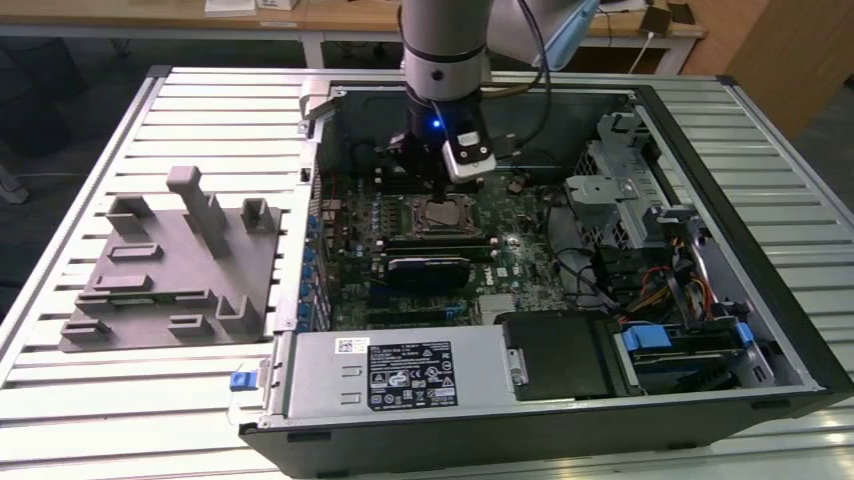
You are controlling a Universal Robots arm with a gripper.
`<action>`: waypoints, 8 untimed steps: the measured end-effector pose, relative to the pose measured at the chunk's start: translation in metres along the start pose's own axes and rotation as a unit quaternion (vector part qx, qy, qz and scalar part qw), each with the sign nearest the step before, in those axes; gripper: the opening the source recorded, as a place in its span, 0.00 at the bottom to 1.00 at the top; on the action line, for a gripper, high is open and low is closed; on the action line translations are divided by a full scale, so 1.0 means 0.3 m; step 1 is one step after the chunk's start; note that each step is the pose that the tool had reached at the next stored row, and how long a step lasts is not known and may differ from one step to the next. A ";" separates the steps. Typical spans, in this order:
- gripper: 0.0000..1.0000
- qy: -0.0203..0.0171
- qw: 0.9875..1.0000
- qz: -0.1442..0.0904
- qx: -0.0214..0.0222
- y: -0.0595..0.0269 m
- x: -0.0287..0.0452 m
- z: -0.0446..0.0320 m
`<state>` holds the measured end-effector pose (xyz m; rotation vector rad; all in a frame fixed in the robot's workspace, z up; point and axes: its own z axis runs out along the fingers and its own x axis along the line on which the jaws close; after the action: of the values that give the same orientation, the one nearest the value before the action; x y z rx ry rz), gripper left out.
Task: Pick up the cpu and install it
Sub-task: 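Install the first cpu locking lever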
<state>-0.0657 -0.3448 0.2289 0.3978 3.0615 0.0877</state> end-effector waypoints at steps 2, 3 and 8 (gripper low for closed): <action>0.11 0.000 1.000 -0.009 0.000 0.000 -0.003 0.003; 0.11 0.000 1.000 -0.013 0.001 0.001 -0.004 0.005; 0.11 0.001 0.999 -0.036 0.003 0.002 -0.009 0.012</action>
<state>-0.0628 -0.3448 0.2255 0.2881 3.0752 0.0753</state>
